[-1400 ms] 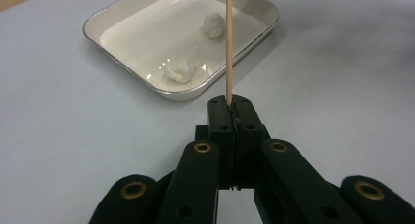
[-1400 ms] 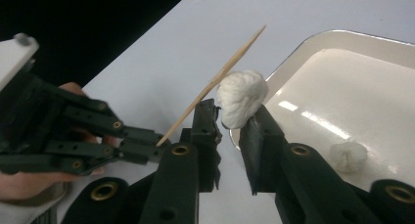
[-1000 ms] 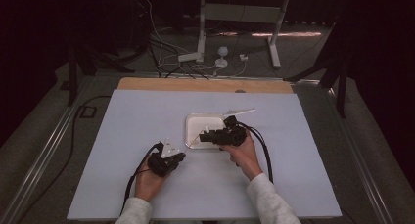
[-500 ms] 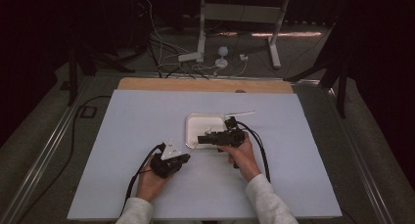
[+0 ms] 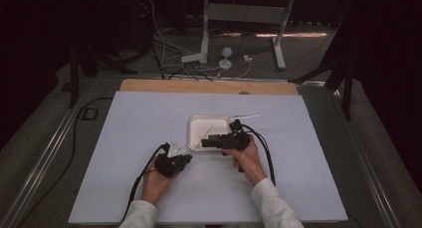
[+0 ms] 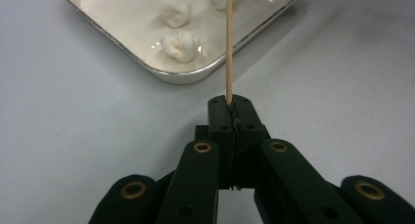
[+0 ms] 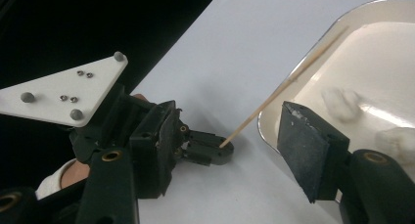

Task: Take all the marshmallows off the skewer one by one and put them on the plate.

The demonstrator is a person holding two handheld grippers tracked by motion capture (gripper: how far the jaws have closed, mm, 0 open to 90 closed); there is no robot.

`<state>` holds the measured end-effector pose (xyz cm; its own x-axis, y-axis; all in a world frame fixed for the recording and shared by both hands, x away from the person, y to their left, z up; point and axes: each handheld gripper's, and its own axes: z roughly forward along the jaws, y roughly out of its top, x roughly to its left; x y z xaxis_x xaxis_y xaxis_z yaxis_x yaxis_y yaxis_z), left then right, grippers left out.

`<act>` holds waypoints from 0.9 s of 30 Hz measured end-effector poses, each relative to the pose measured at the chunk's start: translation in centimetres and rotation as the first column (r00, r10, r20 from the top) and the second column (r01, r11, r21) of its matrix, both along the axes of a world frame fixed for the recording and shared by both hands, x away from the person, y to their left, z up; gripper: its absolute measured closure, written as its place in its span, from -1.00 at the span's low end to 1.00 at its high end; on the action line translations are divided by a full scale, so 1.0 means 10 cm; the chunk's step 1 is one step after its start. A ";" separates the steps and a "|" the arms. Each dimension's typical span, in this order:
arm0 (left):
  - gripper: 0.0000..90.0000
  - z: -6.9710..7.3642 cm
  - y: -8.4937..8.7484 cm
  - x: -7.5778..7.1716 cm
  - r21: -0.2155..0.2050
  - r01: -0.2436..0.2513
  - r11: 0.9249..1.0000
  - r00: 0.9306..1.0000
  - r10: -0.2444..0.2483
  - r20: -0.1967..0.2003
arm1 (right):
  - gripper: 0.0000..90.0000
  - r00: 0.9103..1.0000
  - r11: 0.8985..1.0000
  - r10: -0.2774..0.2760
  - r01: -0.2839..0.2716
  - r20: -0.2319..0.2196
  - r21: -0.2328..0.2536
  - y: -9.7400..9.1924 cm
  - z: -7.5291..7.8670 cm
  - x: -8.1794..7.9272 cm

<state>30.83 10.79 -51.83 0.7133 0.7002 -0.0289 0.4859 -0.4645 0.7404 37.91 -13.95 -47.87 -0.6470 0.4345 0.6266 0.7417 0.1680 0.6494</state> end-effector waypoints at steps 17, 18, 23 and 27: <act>0.99 0.10 -0.15 0.25 -0.139 -0.148 0.979 0.988 0.140 -0.070 | -0.32 0.992 0.998 -0.057 0.056 0.116 0.012 -0.29 0.18 -0.23; 0.99 0.10 -0.17 0.26 -0.139 -0.153 0.978 0.987 0.144 -0.073 | -0.33 0.991 0.998 -0.061 0.060 0.123 0.013 -0.30 0.19 -0.25; 0.99 0.11 -0.25 0.33 -0.136 -0.183 0.974 0.981 0.172 -0.088 | -0.35 0.988 0.998 -0.070 0.069 0.136 0.014 -0.37 0.20 -0.32; 0.99 0.10 -0.30 0.38 -0.118 -0.198 0.973 0.977 0.186 -0.103 | -0.36 0.987 0.997 -0.078 0.077 0.138 0.013 -0.42 0.20 -0.36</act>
